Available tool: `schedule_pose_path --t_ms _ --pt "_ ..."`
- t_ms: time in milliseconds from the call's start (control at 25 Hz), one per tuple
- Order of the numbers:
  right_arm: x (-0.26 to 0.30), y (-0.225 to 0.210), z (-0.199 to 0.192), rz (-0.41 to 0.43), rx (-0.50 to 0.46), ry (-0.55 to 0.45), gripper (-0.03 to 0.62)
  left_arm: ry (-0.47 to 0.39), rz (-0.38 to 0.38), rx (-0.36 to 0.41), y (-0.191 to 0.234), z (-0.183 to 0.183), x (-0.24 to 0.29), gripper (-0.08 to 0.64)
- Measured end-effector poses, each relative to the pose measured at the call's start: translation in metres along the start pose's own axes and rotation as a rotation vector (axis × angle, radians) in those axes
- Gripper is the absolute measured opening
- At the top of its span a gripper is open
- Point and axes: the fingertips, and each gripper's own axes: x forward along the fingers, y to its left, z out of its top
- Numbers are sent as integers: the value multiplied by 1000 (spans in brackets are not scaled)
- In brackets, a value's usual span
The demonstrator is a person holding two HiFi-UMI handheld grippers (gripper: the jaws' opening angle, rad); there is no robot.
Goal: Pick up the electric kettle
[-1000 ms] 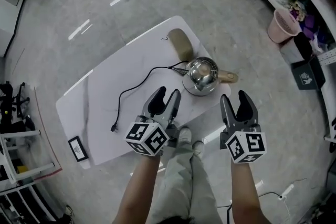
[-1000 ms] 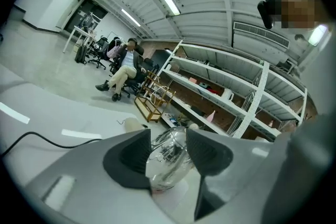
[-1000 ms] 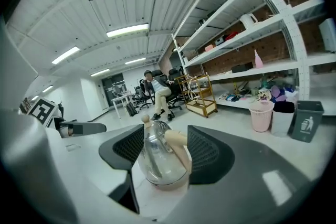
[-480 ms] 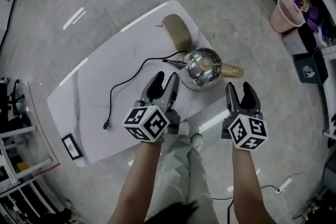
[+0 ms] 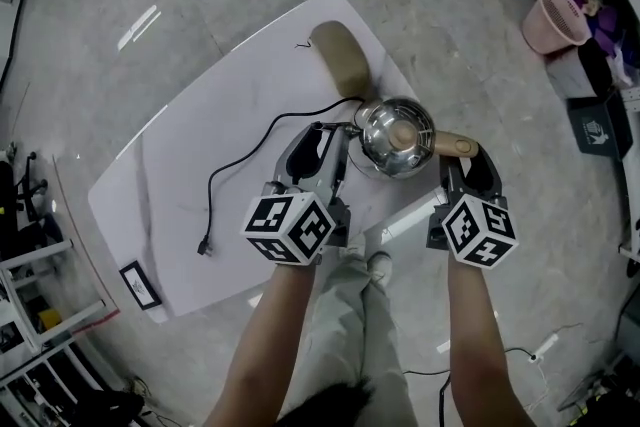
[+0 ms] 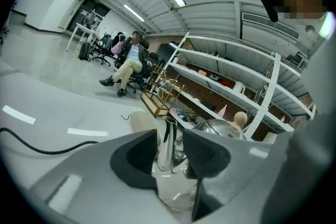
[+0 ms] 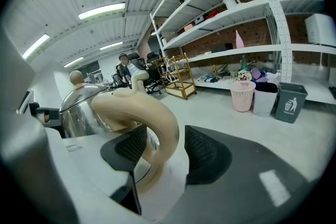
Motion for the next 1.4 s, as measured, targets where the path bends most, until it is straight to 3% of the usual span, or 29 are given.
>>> schedule_pose_path --t_ms 240,560,1200,1400 --pt "22 -6 2 -11 48 -19 225 1 4 18 -1 2 16 133" --pt "37 -3 0 -3 54 -53 107 -7 13 48 2 1 18 107" --pt "32 0 7 10 22 -108 107 -14 26 77 1 1 11 103" --pt "15 7 20 11 30 -134 107 -55 4 81 -11 15 -2 103"
